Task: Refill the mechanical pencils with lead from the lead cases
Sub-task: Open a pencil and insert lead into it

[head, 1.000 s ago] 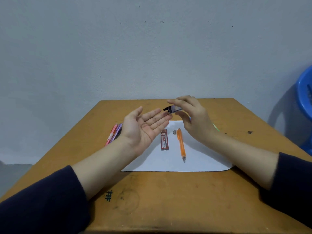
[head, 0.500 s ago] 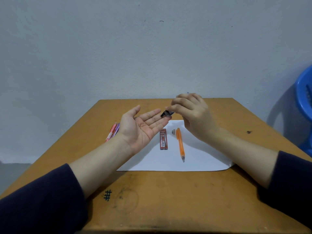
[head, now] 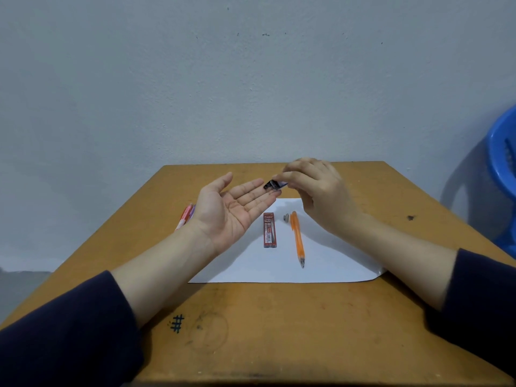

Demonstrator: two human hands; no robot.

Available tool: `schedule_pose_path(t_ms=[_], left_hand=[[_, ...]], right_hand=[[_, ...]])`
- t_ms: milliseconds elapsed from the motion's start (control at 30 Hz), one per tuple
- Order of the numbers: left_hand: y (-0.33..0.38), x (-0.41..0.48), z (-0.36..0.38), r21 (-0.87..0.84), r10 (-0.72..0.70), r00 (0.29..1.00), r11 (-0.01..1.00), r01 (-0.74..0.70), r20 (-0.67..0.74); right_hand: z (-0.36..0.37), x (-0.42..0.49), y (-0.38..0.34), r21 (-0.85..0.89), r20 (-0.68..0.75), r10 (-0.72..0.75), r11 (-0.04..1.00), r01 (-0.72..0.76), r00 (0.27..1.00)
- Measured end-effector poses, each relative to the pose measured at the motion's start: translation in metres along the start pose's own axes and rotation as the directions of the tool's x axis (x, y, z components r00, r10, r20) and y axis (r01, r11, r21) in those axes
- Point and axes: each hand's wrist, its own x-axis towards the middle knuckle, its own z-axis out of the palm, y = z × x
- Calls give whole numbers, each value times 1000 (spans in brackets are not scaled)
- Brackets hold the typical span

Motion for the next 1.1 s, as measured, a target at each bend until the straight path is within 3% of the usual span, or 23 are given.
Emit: schedule_pose_path(t_ms=[300,533,967,1100], left_hand=[[-5,1,2,189,81,995,980,-68,-62],[-12,2,-5,555,244,966,816,-161,-79],[-13,-1,-4,648,369,926,724,-235,-78],[-14,-1,-4,695,463,883,659,-288,-73]], right_hand=[[-4,1,-4,81,2,113,990,-113,994],[-4,1,-7,101,-12,138,986,-136,990],[-1,0,-11,103,-7,122,987,-121,993],[-1,-1,-10,117,-2,165,980,-163,986]])
